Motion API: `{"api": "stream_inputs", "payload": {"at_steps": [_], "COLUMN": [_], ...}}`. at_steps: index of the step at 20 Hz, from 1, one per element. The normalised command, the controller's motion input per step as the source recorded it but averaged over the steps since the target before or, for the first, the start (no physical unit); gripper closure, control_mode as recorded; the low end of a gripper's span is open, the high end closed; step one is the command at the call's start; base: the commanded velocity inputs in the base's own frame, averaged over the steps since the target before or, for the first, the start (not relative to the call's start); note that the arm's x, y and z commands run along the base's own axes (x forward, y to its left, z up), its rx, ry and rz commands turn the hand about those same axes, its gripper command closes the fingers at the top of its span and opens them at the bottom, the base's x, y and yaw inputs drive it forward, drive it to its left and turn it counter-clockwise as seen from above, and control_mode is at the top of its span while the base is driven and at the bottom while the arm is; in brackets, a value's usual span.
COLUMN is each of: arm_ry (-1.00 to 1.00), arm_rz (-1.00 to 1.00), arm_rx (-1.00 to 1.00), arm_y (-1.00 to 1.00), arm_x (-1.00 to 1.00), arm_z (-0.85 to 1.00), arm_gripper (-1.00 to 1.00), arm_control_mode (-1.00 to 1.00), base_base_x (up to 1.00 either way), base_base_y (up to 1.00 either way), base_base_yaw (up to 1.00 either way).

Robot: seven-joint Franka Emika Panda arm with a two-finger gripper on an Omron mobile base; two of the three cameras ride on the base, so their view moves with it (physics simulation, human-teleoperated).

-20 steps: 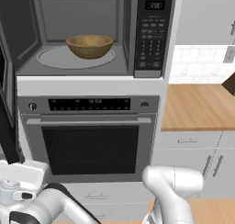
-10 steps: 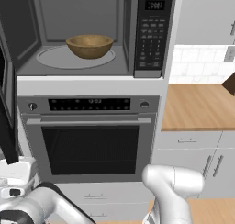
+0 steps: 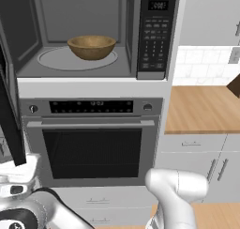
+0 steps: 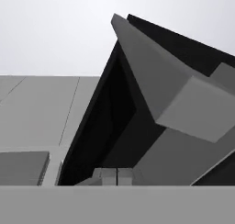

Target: Open the microwave, place the bowl with waffle inside the microwave, then close the microwave door and turn it on.

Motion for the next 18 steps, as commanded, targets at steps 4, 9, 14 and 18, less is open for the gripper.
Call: {"api": "stream_inputs", "payload": {"at_steps": [4,9,14,18], "arm_ry": [0.14,0.20,0.32,0.40], "arm_rz": [0.04,0.00,0.00,0.00], "arm_rx": [0.22,0.22,0.23,0.26], "arm_y": [-1.00,-1.00,-1.00,-1.00], "arm_x": [0.00,0.01,0.10,0.11], "arm_z": [0.83,0.71,0.73,0.69], "arm_gripper": [1.00,1.00,1.00,1.00], "arm_control_mode": [-1.00,-1.00,-1.00,-1.00], "base_base_x": [0.00,0.00,0.00,0.00], "base_base_y": [0.00,0.00,0.00,0.00], "base_base_yaw": [0.00,0.00,0.00,0.00]}}
